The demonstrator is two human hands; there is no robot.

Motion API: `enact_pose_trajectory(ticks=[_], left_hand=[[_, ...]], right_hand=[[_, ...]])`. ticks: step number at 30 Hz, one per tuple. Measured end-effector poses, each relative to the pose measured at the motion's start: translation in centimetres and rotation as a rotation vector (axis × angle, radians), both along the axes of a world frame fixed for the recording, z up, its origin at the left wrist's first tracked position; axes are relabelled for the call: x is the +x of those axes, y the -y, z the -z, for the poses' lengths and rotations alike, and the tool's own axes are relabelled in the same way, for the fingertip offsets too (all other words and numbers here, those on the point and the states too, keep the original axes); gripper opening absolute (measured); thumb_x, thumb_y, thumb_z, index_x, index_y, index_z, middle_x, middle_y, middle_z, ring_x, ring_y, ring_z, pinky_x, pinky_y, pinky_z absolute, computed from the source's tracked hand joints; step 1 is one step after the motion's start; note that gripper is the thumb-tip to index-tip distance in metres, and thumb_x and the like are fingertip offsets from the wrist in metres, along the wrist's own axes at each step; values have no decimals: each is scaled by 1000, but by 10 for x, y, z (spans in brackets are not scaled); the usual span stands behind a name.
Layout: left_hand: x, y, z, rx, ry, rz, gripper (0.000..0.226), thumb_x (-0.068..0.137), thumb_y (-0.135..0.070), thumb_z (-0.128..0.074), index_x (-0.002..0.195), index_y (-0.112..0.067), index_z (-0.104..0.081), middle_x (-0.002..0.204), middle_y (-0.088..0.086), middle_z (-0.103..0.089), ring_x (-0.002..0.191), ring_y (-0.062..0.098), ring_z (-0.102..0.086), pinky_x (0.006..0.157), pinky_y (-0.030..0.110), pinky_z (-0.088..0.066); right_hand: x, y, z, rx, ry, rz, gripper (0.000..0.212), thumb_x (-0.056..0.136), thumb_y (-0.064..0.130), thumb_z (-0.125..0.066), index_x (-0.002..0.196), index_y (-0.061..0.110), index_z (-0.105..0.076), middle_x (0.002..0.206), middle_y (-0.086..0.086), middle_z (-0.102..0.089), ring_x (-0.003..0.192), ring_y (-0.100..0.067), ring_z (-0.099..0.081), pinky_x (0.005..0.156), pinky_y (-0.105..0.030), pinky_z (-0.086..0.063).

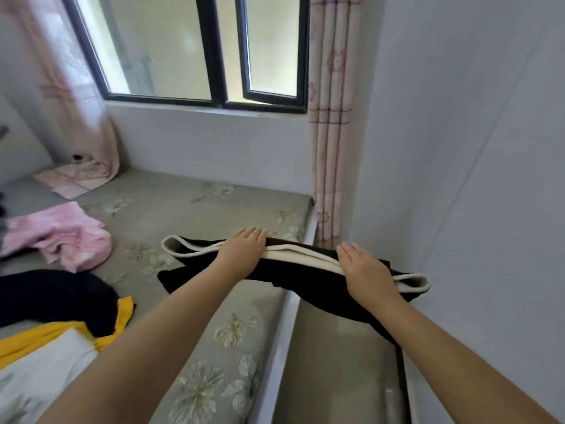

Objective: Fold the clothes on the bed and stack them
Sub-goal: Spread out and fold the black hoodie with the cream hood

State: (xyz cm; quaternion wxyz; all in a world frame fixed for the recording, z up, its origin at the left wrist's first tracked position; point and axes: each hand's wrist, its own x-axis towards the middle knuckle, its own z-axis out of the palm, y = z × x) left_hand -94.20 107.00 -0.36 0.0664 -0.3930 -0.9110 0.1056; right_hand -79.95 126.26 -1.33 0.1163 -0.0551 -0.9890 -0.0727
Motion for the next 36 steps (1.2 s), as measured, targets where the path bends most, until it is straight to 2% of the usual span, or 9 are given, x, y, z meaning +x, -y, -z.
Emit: enact_pose_trajectory(ticks=[2,4,11,21,26,28,30,33,36], left_hand=[[-49,-11,-2,9,7,-52,50,97,-9,-26,145,-4,-12,153,9,-15,142,19,-13,113,29,-7],[-84,-19,-5,34,12,-88,50,97,-8,-27,144,-4,-14,153,9,-17,141,18,-14,113,29,-8],[-208,-79,-5,4,3,-144,54,96,-6,-29,145,-4,-7,154,10,-12,142,20,-9,114,29,-5],[-398,-196,50,-74,92,-277,54,97,-10,-30,145,-4,-6,154,11,-11,142,20,-9,114,30,-5],[-488,-221,75,-107,152,-377,55,97,-7,-30,145,-4,-5,154,11,-11,142,21,-9,114,30,-5],[-529,-226,85,-114,162,-399,55,96,-8,-31,145,-3,-7,152,12,-17,141,22,-14,114,31,-7],[-578,-233,91,-118,169,-416,55,95,-9,-34,144,-3,-10,149,13,-26,139,23,-21,114,31,-10],[-651,-248,99,-113,165,-385,53,95,-10,-34,143,-2,-13,145,13,-31,136,24,-26,114,33,-12],[-722,-261,115,-62,115,-345,52,96,-10,-32,144,-4,-13,147,12,-29,137,24,-25,114,33,-9]], right_hand=[[-57,-21,2,-30,61,-48,53,94,5,-31,145,2,-14,153,-13,-17,141,-24,-18,114,-30,-14],[-97,-35,3,-50,59,-79,53,96,7,-26,146,6,-9,155,-9,-13,142,-20,-13,114,-28,-9],[-236,-105,1,-52,84,-114,57,93,5,-29,146,6,-9,154,-10,-12,142,-20,-14,115,-29,-8],[-452,-233,51,-157,176,-225,60,92,4,-33,147,9,-9,155,-7,-13,142,-18,-14,114,-28,-9],[-564,-262,76,-183,235,-273,60,92,5,-34,147,10,-8,155,-5,-12,143,-18,-12,115,-27,-7],[-611,-269,89,-198,263,-287,60,93,5,-32,147,12,-8,155,-3,-11,143,-16,-11,114,-25,-7],[-663,-275,102,-219,267,-301,59,93,7,-33,147,14,-10,155,0,-14,142,-13,-14,113,-23,-10],[-725,-283,109,-262,237,-252,53,93,10,-37,144,14,-23,149,0,-30,135,-12,-30,106,-22,-24],[-780,-290,121,-284,208,-189,54,88,5,-47,140,7,-32,144,-8,-39,132,-21,-37,105,-29,-30]])
